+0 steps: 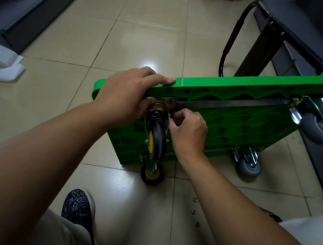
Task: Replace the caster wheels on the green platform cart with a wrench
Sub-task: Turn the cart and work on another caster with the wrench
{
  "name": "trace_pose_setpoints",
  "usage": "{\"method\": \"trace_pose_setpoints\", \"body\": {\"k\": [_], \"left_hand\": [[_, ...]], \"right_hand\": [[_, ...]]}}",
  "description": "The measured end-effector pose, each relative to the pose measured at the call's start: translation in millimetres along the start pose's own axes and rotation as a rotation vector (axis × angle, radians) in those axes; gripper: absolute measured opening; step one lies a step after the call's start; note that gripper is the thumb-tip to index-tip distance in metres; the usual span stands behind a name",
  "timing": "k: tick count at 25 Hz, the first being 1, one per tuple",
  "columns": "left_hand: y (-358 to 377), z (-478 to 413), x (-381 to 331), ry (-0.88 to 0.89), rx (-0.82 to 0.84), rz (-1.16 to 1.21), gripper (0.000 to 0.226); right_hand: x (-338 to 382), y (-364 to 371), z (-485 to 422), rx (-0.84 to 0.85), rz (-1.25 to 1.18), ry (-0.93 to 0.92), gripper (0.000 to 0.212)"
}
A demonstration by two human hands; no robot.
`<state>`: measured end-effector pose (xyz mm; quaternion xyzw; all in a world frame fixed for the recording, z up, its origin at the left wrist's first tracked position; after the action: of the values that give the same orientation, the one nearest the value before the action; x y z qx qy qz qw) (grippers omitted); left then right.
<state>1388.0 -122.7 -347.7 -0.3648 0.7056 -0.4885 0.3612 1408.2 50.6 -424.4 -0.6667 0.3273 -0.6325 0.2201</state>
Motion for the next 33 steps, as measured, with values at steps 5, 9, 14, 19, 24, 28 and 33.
{"method": "trace_pose_setpoints", "body": {"k": [5, 9, 14, 19, 24, 28, 33], "left_hand": [[0.5, -0.2, -0.4, -0.004, 0.009, -0.013, 0.059], [-1.2, 0.0, -0.3, 0.0, 0.005, 0.002, 0.059], [-1.2, -0.2, -0.7, 0.0, -0.005, -0.006, 0.059], [0.1, -0.2, 1.1, 0.0, 0.006, 0.0, 0.059], [0.8, 0.6, 1.4, 0.005, 0.007, 0.001, 0.059], [1.1, 0.3, 1.6, -0.002, 0.009, -0.003, 0.059], [0.6, -0.3, 0.5, 0.002, 0.005, -0.009, 0.059]], "right_hand": [[-15.0, 10.0, 5.9, -0.017, -0.302, -0.037, 0.013], [-18.9, 16.0, 8.1, -0.011, -0.673, 0.206, 0.016], [-20.3, 18.8, 2.5, 0.137, -0.641, 0.307, 0.032], [-17.8, 16.2, 1.2, 0.173, -0.619, 0.307, 0.03], [-14.1, 13.7, -0.5, 0.086, -0.557, 0.262, 0.019], [-12.4, 14.7, 2.3, 0.01, -0.612, 0.19, 0.018], [-15.9, 20.8, 10.3, -0.028, -0.894, 0.249, 0.005]]}}
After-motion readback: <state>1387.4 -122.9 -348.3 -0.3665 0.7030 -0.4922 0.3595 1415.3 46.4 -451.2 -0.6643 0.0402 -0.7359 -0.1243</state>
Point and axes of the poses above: each hand's wrist, its own z-axis away from the middle knuckle, its own y-axis out of the palm, x = y × z, the point moved 2 cm from there along -z, towards the middle knuckle, and after that the axes turned 8 degrees about x, right-handed, at the moved point
